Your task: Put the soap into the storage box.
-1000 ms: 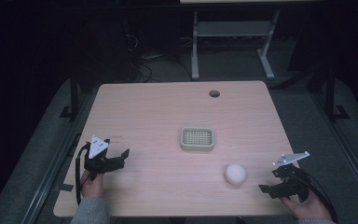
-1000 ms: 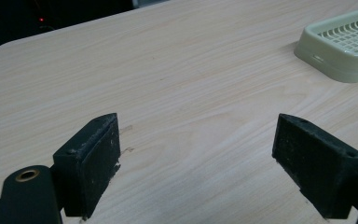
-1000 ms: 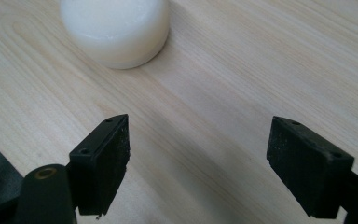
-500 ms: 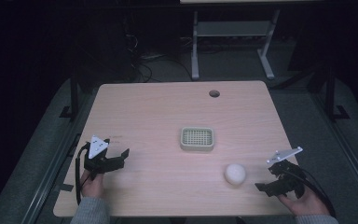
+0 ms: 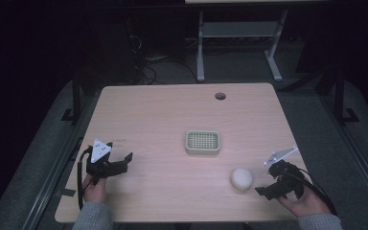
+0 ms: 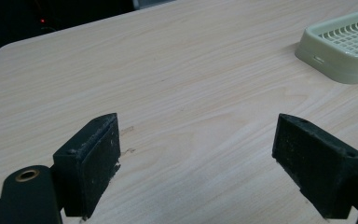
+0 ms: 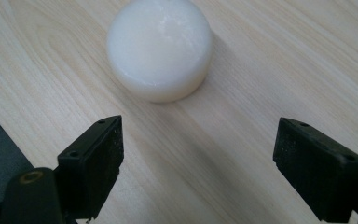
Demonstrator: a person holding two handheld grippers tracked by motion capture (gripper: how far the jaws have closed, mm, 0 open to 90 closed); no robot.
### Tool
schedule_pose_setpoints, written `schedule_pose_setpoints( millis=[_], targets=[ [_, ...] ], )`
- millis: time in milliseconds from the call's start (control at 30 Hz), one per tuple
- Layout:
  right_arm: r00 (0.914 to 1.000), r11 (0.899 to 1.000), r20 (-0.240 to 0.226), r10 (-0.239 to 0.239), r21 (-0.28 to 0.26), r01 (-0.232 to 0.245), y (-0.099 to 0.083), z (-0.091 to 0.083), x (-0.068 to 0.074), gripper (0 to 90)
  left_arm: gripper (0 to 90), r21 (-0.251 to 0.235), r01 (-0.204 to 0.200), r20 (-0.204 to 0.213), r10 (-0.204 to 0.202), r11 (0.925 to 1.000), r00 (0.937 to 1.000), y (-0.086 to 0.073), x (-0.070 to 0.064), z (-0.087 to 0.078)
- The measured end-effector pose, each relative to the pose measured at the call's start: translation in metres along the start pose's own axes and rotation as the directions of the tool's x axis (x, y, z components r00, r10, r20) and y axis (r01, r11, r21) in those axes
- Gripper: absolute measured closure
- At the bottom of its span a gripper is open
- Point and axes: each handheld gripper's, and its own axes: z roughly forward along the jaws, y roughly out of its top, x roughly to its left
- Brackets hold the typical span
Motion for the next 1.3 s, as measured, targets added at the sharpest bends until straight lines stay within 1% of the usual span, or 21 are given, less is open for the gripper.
schedule_pose_setpoints(
  millis=[67, 433, 833, 867, 1133, 1300],
  targets=[
    [0.9999, 1.000, 0.005, -0.011, 0.004, 0.011, 0.003, 0.000, 0.001, 15.4, 14.8, -0.001, 0.001, 0.002, -0.001, 1.0000, 1.0000, 0.000, 0.000, 0.000],
    [0.9992, 0.999, -0.010, -0.038, 0.030, 0.038, 0.016, 0.002, 0.003, 15.4, 14.8, -0.001, 0.000, 0.004, 0.000, 1.0000, 1.0000, 0.000, -0.001, 0.000],
    [0.9971, 0.996, -0.013, -0.075, 0.054, 0.076, 0.032, 0.007, 0.008, 15.4, 14.9, 0.002, 0.000, 0.005, 0.000, 1.0000, 1.0000, 0.000, 0.000, 0.001],
    [0.9973, 0.996, -0.012, -0.073, 0.059, 0.073, 0.033, 0.007, 0.008, 15.4, 14.8, 0.002, 0.000, 0.004, 0.000, 1.0000, 1.0000, 0.000, 0.000, 0.001],
    [0.9946, 0.991, -0.016, -0.102, 0.087, 0.103, 0.047, 0.013, 0.011, 15.5, 14.8, 0.001, 0.006, 0.005, -0.006, 1.0000, 1.0000, 0.000, 0.000, 0.001],
    [0.9923, 0.986, -0.024, -0.121, 0.115, 0.123, 0.057, 0.019, 0.014, 15.5, 14.9, 0.001, 0.004, 0.004, -0.004, 1.0000, 1.0000, 0.000, 0.001, 0.001]
  ],
)
